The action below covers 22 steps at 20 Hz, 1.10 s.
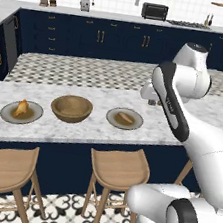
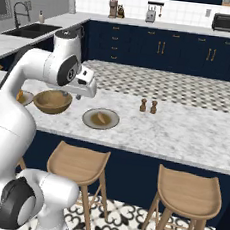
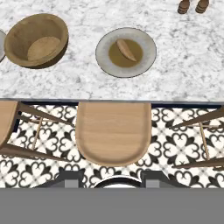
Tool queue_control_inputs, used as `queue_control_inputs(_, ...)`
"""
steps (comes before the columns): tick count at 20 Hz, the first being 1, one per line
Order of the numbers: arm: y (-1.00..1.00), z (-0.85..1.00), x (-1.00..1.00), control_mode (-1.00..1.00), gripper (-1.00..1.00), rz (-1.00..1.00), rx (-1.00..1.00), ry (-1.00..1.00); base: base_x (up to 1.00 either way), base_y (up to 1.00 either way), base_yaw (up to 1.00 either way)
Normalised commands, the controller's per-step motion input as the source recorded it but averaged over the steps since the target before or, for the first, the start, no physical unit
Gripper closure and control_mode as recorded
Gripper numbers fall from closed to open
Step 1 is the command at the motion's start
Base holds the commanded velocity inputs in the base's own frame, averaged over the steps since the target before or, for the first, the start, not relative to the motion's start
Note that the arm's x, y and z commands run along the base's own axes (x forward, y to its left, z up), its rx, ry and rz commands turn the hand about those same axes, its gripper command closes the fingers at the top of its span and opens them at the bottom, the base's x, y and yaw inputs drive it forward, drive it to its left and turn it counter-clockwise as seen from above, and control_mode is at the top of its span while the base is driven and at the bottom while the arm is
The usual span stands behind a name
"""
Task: Pick the chicken drumstick and sweet potato from their plates and place them in the bowl. Then put the bowl in the fridge.
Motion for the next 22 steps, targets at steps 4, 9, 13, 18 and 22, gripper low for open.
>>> queue_control_inputs(4,0.02,-0.01,-0.43,-1.00,-1.00,0.01,-0.01,0.00,0.00,0.00,0.00)
queue_control_inputs(9,0.01,-0.28,-0.29,-1.00,-1.00,0.07,0.00,0.05,0.00,0.00,0.00)
queue_control_inputs(13,0.00,-0.38,0.65,-1.00,-1.00,0.31,-0.04,0.21,0.00,0.00,0.00)
queue_control_inputs(18,-0.07,-0.42,0.95,-1.00,-1.00,0.31,-0.02,0.13,0.00,0.00,0.00)
queue_control_inputs(22,0.02,-0.49,0.73,-1.00,-1.00,0.16,-0.15,0.00,0.00,0.00,0.00)
